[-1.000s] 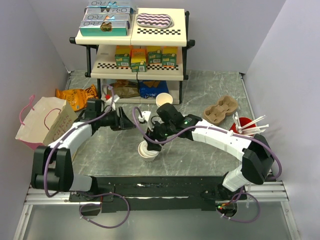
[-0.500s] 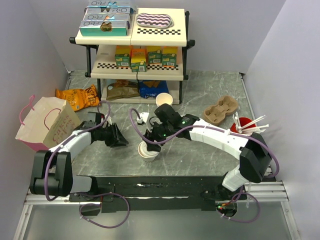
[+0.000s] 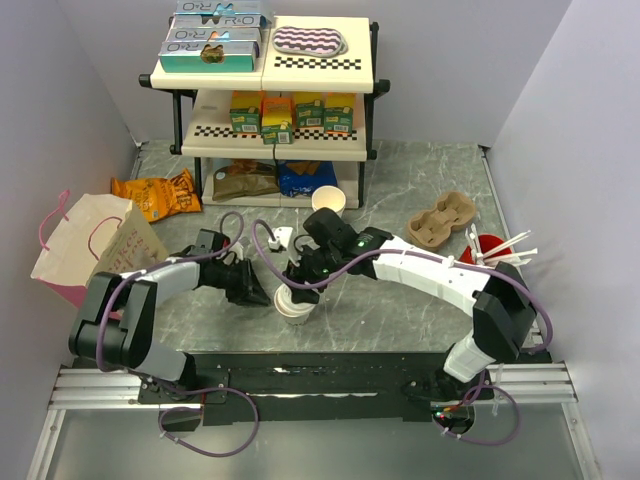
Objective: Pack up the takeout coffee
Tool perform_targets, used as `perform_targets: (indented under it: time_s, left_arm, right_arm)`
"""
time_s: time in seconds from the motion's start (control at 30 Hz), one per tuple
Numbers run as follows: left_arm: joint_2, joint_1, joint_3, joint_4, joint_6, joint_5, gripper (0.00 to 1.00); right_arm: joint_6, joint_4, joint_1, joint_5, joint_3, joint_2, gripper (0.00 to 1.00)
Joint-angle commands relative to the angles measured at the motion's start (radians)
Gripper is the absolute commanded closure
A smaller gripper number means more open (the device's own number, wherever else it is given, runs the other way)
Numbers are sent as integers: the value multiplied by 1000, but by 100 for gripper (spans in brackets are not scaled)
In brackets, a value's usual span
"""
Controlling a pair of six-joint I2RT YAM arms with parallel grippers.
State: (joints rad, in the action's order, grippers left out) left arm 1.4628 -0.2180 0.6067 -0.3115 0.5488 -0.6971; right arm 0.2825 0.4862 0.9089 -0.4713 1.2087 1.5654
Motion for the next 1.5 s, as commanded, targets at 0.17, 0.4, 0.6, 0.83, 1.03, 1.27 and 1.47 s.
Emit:
perform_targets:
  time_s: [0.17,0.4,0.6,0.83,1.03,1.27,1.47]
  left_arm:
    - [27,-24,61,80,53,-96,77]
    - [33,-27,91,54,43,-94,78]
    - [4,52,162,-183,-116,-16,69]
    - [97,114,192,-348,-182,-102,70]
    - [31,114,127,-419,-133,-145,85]
    - [-26,89,-31,-362,-17,-208,99]
    - [42,-24,27,-267,19,-263,99]
  right_arm:
    - [26,5,38,-21,58,28,33]
    - [60,14,54,-3,71,33,34]
    - [87,15,68,26,66,18,34]
    - [149,12,114,74,52,-10,34]
    - [195,9,156,125,43,-21,34]
    - [204,9,174,141,43,-15,34]
    - [219,17,180,148,69,-7,34]
